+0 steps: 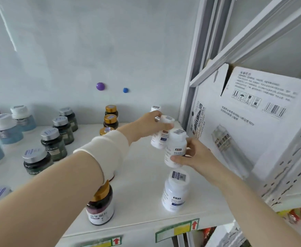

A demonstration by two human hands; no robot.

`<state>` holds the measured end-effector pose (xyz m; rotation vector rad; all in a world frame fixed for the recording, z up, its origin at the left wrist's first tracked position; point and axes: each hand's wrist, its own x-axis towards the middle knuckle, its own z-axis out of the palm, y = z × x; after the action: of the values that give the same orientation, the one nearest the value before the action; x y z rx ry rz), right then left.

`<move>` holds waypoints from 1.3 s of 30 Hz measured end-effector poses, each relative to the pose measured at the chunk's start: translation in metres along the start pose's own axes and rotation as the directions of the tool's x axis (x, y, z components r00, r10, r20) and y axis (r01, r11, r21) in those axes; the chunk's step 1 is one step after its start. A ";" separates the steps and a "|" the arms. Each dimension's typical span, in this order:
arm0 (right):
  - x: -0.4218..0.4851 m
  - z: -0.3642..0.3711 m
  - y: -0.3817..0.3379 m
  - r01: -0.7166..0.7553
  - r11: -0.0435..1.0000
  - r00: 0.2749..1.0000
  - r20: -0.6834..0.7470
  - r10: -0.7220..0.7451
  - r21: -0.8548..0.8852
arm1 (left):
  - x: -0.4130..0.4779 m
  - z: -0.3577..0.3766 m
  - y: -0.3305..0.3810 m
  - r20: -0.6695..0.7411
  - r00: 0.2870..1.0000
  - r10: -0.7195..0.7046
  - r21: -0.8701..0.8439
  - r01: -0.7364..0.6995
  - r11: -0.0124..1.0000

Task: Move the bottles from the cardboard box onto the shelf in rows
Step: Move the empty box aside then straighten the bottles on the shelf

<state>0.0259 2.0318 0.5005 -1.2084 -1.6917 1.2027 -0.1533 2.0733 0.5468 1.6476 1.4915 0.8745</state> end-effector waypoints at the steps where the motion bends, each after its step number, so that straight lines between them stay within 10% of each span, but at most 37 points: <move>1: 0.004 0.002 0.004 -0.005 1.000 1.000 0.007 0.005 0.005 | 0.004 0.002 -0.003 0.016 1.000 -0.005 0.028 0.005 1.000; 11: 0.024 0.014 0.036 0.022 0.999 0.997 0.069 -0.020 -0.027 | 0.023 0.012 -0.019 0.034 0.997 -0.072 0.315 0.057 0.947; 39: 0.021 0.008 0.036 0.110 0.992 0.984 0.144 -0.101 -0.057 | 0.021 0.013 -0.017 0.106 0.984 -0.141 0.144 0.125 0.982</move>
<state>0.0229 2.0542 0.4643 -1.0785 -1.8877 1.2012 -0.1482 2.0944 0.5253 1.6451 1.5899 0.6049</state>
